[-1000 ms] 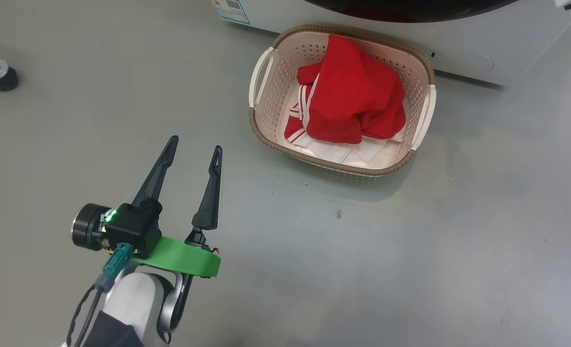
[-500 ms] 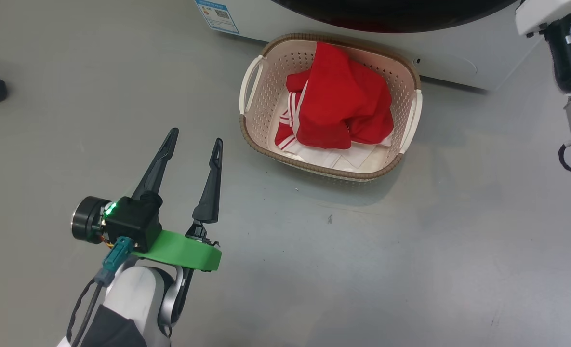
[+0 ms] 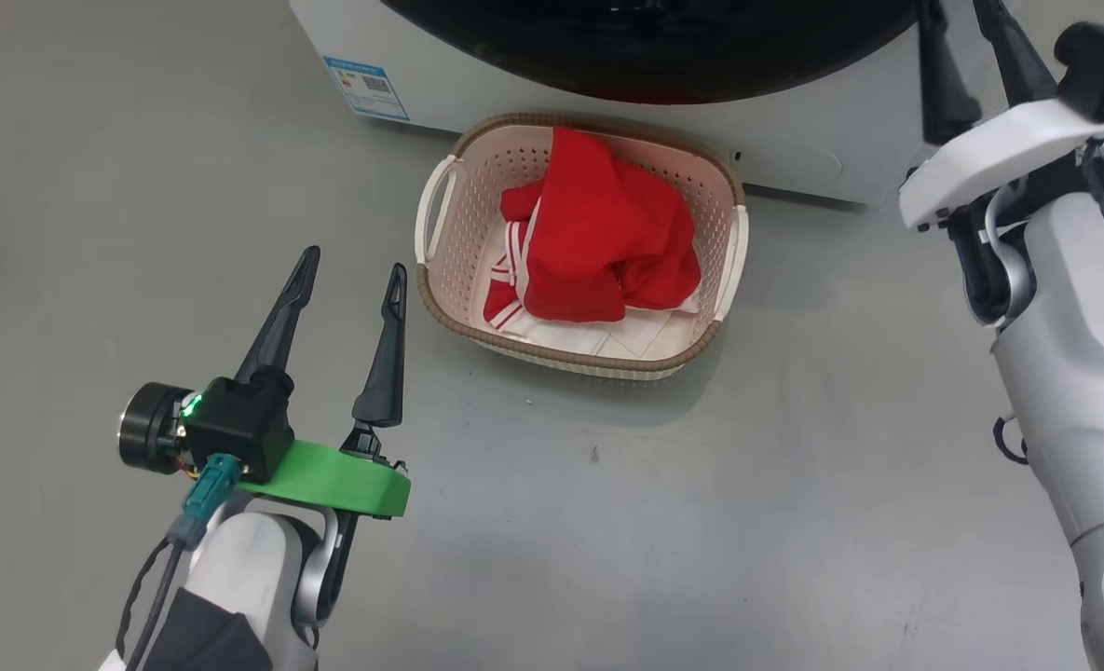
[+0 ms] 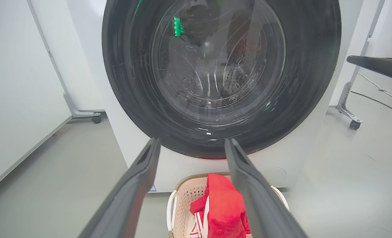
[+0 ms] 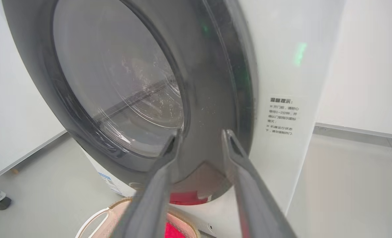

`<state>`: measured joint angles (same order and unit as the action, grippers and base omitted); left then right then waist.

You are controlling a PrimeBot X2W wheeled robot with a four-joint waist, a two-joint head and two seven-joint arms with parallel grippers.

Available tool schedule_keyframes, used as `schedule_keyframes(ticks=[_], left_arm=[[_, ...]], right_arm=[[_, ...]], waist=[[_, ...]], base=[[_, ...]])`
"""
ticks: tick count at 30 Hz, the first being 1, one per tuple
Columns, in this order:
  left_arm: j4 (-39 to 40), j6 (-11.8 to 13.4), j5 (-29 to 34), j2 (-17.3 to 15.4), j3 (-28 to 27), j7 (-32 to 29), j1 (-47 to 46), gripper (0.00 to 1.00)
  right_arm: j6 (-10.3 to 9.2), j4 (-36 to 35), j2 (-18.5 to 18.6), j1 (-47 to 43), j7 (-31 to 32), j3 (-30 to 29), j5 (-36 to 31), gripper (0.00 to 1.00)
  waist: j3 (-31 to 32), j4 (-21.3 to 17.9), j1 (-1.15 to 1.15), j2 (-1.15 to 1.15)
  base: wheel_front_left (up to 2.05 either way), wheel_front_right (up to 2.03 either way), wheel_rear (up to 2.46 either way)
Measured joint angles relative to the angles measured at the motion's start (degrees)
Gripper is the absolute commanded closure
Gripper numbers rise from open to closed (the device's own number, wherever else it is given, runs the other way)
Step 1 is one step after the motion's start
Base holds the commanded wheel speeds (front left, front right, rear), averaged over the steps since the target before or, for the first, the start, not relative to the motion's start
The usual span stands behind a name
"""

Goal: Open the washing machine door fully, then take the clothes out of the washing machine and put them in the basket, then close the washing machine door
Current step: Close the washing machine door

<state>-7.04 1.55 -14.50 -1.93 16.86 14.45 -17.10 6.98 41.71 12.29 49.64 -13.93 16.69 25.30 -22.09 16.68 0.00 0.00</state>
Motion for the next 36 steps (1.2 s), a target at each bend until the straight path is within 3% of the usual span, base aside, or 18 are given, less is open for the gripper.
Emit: schedule_keyframes(ticks=[10, 17, 36], left_arm=[[-2.58, 0.00, 0.55, -1.20, -0.62, 0.00, 1.26, 0.00], [-4.17, -0.01, 0.54, -2.05, -1.07, 0.00, 3.70, 0.00], [-7.64, -0.05, -1.14, -2.45, -2.01, -0.09, 10.16, 0.00]], right_arm=[[0.00, -0.69, -2.24, -10.84, -0.52, -0.64, 0.37, 0.00], [-0.15, -6.20, -2.81, -16.95, -0.52, -0.98, -1.44, 0.00], [-3.60, -16.94, -5.46, -34.25, -0.52, -3.53, -4.10, 0.00]], waist=[[4.38, -4.80, 0.00, 0.00], [7.54, -8.05, 0.00, 0.00], [16.02, -14.50, 0.00, 0.00]], base=[[0.00, 0.00, 0.00], [0.00, 0.00, 0.00], [0.00, 0.00, 0.00]])
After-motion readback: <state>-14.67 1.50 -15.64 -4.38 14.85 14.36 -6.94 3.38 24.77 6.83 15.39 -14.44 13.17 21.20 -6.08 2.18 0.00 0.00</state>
